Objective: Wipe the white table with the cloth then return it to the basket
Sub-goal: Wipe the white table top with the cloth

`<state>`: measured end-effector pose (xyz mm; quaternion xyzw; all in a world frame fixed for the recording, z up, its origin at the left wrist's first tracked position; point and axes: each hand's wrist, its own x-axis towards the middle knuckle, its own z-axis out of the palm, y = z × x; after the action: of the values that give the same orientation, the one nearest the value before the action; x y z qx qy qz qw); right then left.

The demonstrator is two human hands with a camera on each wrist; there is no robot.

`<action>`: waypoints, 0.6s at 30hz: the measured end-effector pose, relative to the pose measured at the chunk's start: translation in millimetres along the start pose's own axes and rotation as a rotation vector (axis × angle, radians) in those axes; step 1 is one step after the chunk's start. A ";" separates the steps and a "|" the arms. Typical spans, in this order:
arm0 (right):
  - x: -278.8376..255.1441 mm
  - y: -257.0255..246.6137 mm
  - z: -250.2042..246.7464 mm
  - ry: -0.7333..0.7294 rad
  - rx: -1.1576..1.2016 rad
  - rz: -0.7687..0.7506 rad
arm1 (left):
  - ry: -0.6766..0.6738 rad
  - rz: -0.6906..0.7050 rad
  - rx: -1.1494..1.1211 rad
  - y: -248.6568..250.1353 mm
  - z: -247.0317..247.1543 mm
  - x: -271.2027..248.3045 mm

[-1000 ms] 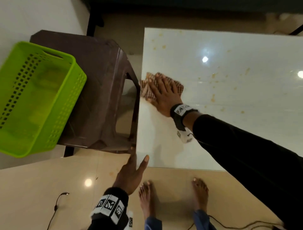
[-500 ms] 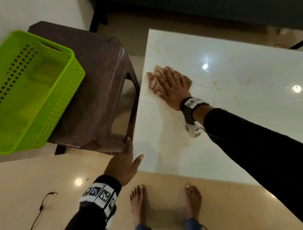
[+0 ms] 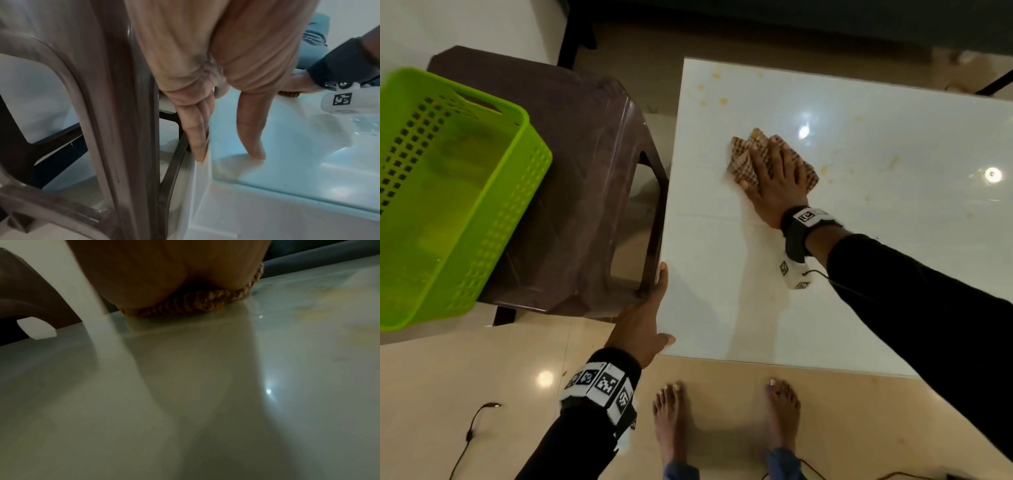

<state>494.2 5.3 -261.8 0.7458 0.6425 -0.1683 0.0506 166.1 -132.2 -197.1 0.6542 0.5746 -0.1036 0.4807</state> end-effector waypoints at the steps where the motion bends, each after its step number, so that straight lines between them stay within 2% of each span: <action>1: -5.7 -6.9 2.4 0.007 0.007 0.001 | -0.008 -0.007 -0.005 0.7 -0.3 1.0; 4: -65.2 -32.8 28.2 0.026 -0.038 -0.109 | -0.002 -0.028 0.030 0.8 -0.6 2.9; 7: -171.2 -75.6 69.8 0.019 -0.043 -0.243 | -0.042 -0.020 0.054 -6.3 -3.3 8.2; 9: -229.7 -112.2 91.1 0.008 0.004 -0.280 | -0.052 0.008 -0.031 -12.5 -8.3 16.8; 11: -257.6 -143.9 100.7 -0.001 0.066 -0.205 | 0.017 0.028 -0.048 -10.7 -15.6 23.8; 13: -261.2 -155.2 100.0 0.014 0.107 -0.156 | 0.159 0.033 0.198 2.8 -22.6 25.9; 14: -258.8 -150.4 99.6 0.016 0.109 -0.167 | 0.169 0.043 0.345 10.5 -23.7 25.8; 16: -255.8 -120.0 99.1 0.043 0.078 -0.127 | 0.094 0.040 0.536 27.6 -19.8 25.7; 18: -254.8 -69.8 98.0 0.092 0.079 0.132 | 0.027 0.077 0.618 42.8 -17.9 27.6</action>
<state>377.9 -251.3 -263.4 0.7948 0.5867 -0.1553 0.0025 203.9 -95.6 -185.0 0.7921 0.4969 -0.2464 0.2548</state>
